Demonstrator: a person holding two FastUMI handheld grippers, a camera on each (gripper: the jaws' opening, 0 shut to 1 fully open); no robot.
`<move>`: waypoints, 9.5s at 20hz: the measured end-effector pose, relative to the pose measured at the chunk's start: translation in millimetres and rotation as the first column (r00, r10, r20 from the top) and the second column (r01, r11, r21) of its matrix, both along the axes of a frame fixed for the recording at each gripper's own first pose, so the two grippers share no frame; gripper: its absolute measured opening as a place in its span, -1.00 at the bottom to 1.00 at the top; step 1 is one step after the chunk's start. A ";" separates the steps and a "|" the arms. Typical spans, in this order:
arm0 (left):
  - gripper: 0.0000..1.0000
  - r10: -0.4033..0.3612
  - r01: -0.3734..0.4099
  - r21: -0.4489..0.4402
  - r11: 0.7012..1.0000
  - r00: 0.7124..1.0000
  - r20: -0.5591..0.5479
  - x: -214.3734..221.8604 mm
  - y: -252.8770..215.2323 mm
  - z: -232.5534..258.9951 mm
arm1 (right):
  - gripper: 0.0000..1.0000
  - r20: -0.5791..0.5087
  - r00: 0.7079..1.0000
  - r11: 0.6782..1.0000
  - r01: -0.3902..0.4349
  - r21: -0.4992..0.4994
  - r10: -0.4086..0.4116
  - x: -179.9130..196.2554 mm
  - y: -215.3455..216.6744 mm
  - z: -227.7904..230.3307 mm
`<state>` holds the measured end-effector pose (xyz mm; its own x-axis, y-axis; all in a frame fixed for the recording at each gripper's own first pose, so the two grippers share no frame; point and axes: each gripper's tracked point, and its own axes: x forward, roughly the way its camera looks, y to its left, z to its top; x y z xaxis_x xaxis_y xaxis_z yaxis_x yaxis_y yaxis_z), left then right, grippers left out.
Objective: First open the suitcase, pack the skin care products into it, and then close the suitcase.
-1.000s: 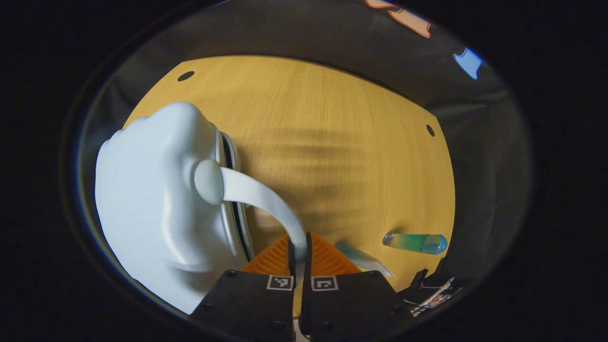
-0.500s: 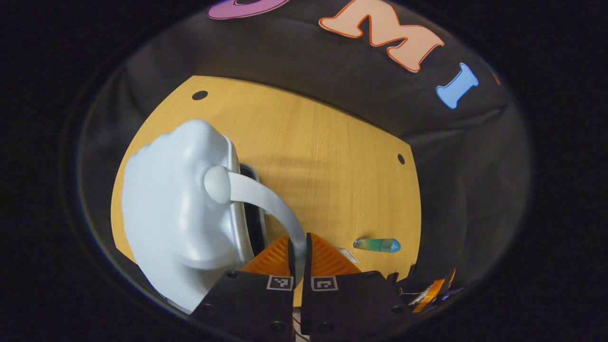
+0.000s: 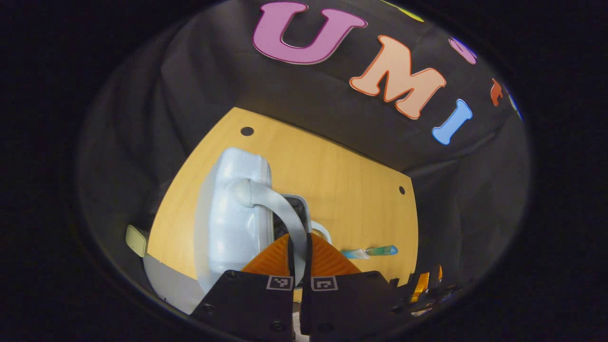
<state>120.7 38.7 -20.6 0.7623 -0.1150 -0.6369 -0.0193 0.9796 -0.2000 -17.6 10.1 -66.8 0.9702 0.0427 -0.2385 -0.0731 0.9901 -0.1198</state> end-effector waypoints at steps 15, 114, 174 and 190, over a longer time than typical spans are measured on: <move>-1.00 0.328 -0.330 0.144 0.933 0.944 0.035 -35.8 158.5 6.7 | 0.97 -0.014 1.000 0.999 0.001 0.033 -0.001 -5.7 53.2 -10.2; -0.55 0.254 -0.268 0.052 0.962 0.948 0.190 22.8 -208.9 -153.4 | 0.97 -0.453 0.754 0.879 -0.413 0.237 0.476 82.6 17.9 -185.0; 0.94 0.291 -0.289 0.038 0.957 0.942 -0.169 -108.0 76.7 -177.3 | -0.18 -0.733 0.528 0.895 -0.358 0.265 0.428 16.6 289.3 -258.0; 0.94 0.347 -0.349 0.017 0.937 0.923 -0.165 -126.3 97.1 -174.9 | 0.98 -0.608 0.651 0.891 -0.337 0.304 0.454 55.8 298.7 -220.9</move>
